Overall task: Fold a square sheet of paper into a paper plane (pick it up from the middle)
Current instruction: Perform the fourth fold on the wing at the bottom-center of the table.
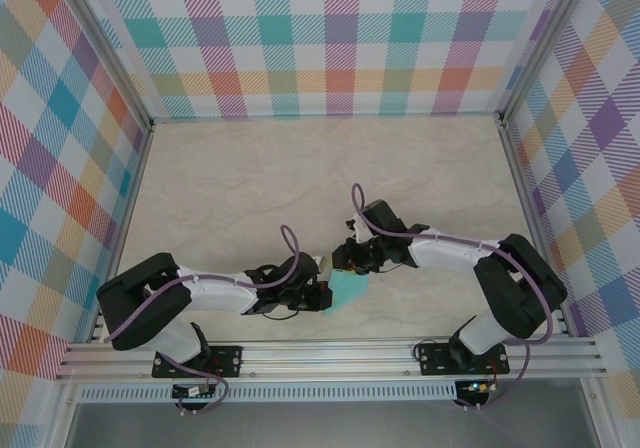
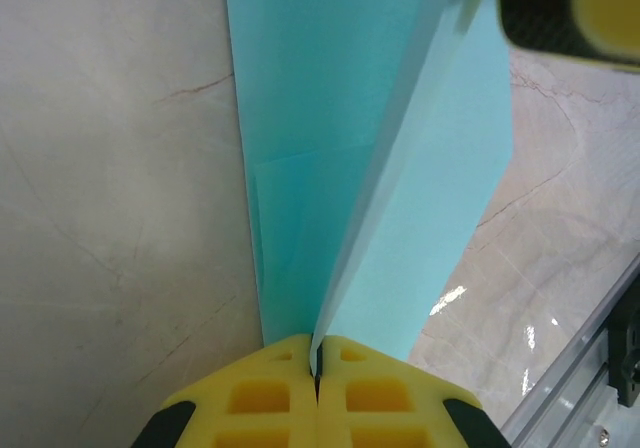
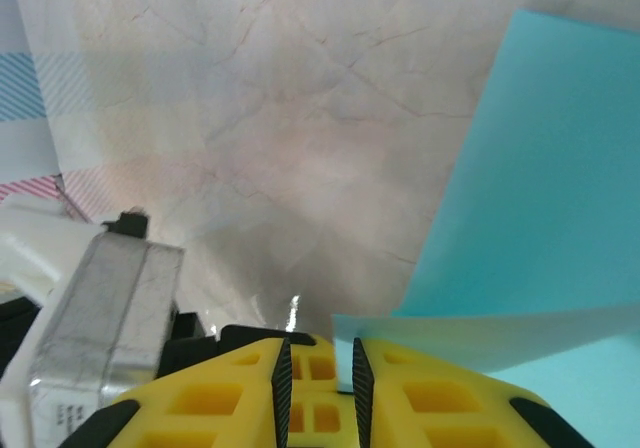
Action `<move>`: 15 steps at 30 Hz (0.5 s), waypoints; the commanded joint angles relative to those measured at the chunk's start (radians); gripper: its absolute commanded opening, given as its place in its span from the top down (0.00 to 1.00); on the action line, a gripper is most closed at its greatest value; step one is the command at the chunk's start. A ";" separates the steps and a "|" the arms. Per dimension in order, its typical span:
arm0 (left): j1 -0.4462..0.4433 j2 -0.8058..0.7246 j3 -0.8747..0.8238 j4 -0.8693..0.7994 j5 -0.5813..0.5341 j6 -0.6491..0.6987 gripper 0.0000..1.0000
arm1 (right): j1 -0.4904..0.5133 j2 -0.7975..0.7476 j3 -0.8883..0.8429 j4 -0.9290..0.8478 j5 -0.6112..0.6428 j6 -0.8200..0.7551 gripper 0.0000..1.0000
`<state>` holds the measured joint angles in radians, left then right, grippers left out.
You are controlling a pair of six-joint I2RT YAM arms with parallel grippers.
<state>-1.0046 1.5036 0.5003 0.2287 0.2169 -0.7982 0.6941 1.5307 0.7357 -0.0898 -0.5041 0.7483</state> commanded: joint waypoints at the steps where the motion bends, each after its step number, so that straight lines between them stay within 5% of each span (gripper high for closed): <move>1: 0.024 0.034 -0.009 0.017 0.070 0.012 1.00 | 0.016 0.027 0.002 0.044 -0.045 0.002 0.74; 15: 0.049 0.042 -0.019 -0.004 0.068 -0.012 0.95 | 0.016 0.152 0.093 -0.067 0.103 -0.016 0.77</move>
<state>-0.9718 1.5307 0.4992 0.2680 0.2913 -0.8001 0.7025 1.6638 0.8001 -0.1104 -0.4469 0.7471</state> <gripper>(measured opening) 0.047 0.229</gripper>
